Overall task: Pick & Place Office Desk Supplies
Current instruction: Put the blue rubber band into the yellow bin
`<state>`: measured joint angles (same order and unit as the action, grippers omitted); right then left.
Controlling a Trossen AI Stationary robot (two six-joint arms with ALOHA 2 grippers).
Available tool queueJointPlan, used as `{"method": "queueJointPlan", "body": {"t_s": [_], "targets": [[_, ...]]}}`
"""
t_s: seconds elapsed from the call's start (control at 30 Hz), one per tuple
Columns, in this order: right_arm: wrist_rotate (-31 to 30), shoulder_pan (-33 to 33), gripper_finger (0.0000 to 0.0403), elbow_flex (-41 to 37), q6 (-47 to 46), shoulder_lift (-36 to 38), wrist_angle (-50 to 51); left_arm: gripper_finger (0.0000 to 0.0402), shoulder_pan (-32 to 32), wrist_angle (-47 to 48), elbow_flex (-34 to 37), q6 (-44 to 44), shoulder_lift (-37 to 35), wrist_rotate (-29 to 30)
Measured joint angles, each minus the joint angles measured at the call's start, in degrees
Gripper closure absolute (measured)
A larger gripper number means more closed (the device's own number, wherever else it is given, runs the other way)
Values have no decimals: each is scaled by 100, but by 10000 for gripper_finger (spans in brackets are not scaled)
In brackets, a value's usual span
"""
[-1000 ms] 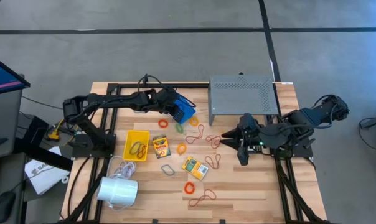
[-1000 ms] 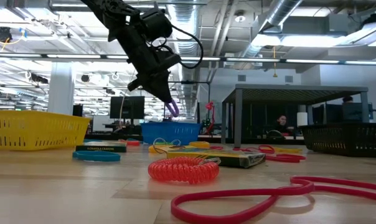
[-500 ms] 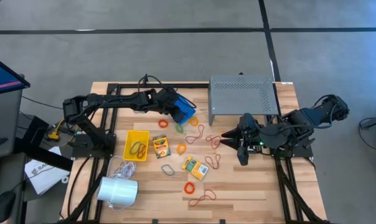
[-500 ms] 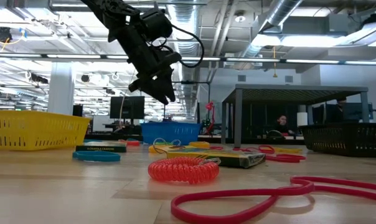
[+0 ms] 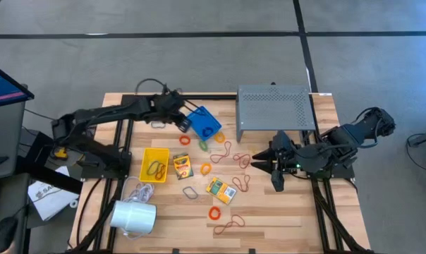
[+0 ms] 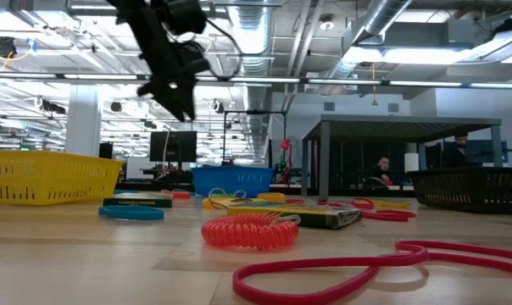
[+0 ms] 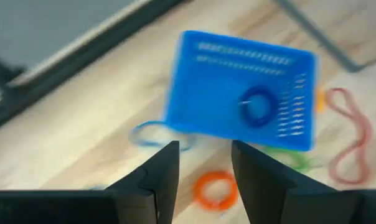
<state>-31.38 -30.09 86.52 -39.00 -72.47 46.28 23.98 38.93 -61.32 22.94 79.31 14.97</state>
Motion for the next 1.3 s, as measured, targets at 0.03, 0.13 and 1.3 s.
{"method": "queueJointPlan", "body": {"t_s": [0.03,0.13,1.3], "targets": [[-1,0,291,0,0,0,0,262,69,120,52,6,-120,49],[-7,2,291,0,0,0,0,261,292,493,273,197,-411,121],[-17,-107,291,0,-5,0,-219,266,1081,883,1346,184,181,52]]}}
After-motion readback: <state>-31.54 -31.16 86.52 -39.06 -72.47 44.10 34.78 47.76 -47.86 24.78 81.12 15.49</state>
